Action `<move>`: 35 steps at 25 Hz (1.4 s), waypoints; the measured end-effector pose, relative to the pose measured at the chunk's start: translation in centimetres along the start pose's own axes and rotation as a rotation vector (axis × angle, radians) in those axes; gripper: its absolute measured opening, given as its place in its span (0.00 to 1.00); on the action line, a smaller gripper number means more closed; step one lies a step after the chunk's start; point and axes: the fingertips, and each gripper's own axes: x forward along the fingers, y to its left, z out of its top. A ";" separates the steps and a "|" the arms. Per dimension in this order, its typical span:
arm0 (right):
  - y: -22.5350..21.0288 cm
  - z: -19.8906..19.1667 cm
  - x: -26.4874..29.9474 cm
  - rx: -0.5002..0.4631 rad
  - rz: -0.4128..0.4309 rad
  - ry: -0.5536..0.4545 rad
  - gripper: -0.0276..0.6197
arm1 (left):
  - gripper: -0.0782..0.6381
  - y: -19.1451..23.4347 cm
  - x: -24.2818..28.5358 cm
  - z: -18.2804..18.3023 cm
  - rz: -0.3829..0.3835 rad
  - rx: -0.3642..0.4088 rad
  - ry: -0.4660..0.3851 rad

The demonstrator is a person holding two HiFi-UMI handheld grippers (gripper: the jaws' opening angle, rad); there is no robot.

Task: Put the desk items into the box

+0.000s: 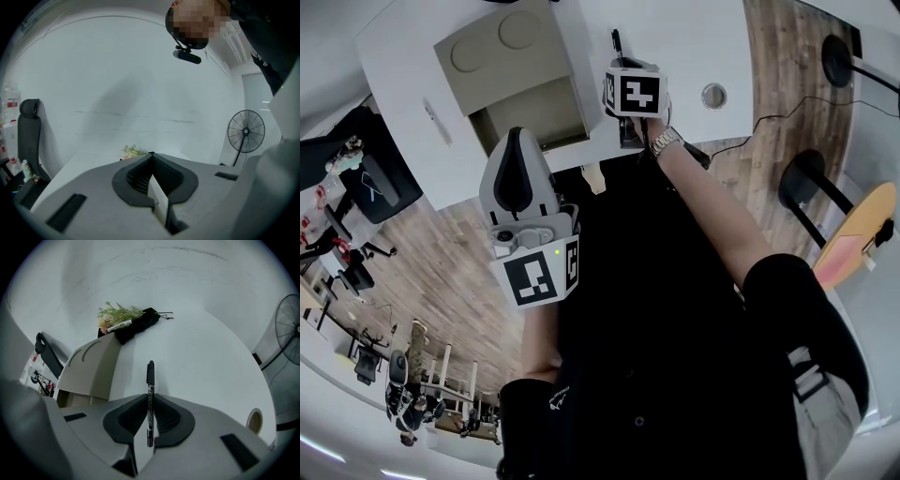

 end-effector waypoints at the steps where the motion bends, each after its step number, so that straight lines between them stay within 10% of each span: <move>1: 0.0 0.2 -0.2 0.001 -0.001 -0.009 0.10 | 0.12 0.1 -0.1 0.0 -0.001 -0.002 -0.003; 35: 3.7 -1.0 -17.6 0.098 -0.199 -0.415 0.10 | 0.12 6.4 -8.9 2.3 -0.318 0.039 -0.123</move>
